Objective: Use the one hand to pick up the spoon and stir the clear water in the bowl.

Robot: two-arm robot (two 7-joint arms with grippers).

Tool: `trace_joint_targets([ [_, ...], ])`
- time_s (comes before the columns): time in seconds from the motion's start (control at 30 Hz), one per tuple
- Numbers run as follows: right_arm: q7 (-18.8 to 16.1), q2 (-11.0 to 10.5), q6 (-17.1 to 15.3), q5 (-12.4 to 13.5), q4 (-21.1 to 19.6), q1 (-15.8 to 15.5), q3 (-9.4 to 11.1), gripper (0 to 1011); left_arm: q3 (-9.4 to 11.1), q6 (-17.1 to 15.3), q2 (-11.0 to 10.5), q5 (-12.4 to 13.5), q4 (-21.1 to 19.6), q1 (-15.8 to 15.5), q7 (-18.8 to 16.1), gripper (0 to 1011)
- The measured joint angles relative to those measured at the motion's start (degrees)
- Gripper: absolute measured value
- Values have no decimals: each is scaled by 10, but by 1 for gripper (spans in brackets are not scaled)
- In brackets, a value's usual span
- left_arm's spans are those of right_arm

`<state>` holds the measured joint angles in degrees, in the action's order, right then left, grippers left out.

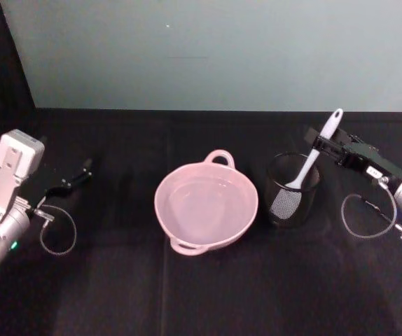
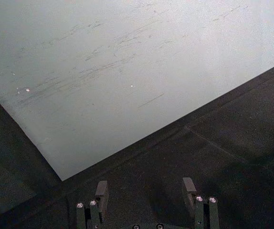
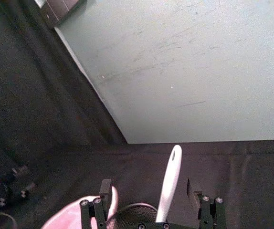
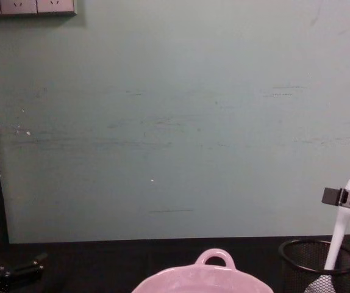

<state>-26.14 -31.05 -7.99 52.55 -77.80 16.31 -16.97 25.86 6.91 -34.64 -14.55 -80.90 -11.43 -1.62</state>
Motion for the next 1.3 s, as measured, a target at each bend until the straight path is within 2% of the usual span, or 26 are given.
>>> trace_joint_targets([
  [0.23,32,-25,21,-56,-28,-13,-12,1002,0,0,0,0,0,0,0,1011],
  [0.37,52,-39,34,-108,-42,-17,-21,1003,0,0,0,0,0,0,0,1011],
  [0.4,62,-44,39,-129,-48,-19,-25,1002,0,0,0,0,0,0,0,1011],
  [0.43,62,-44,39,-129,-48,-19,-25,1003,0,0,0,0,0,0,0,1011],
  [0.47,69,-48,43,-145,-55,-21,-27,1002,0,0,0,0,0,0,0,1011],
  [0.57,76,-54,46,-162,-68,-29,-27,1002,0,0,0,0,0,0,0,1011],
  [0.77,93,-74,49,-181,-109,-64,-9,1002,0,0,0,0,0,0,0,1011],
  [0.97,115,-95,68,-197,-153,-118,23,1002,0,0,0,0,0,0,0,1011],
  [1.07,136,-102,108,-232,-163,-149,37,1003,0,0,0,0,0,0,0,1011],
  [1.1,136,-102,108,-232,-163,-149,37,1002,0,0,0,0,0,0,0,1011],
  [1.13,140,-102,122,-239,-164,-156,41,1003,0,0,0,0,0,0,0,1011],
  [1.2,155,-98,162,-261,-160,-177,54,1003,0,0,0,0,0,0,0,1011],
  [1.23,155,-98,162,-261,-160,-177,54,1002,0,0,0,0,0,0,0,1011],
  [1.3,173,-92,196,-288,-154,-193,63,1002,0,0,0,0,0,0,0,1011],
])
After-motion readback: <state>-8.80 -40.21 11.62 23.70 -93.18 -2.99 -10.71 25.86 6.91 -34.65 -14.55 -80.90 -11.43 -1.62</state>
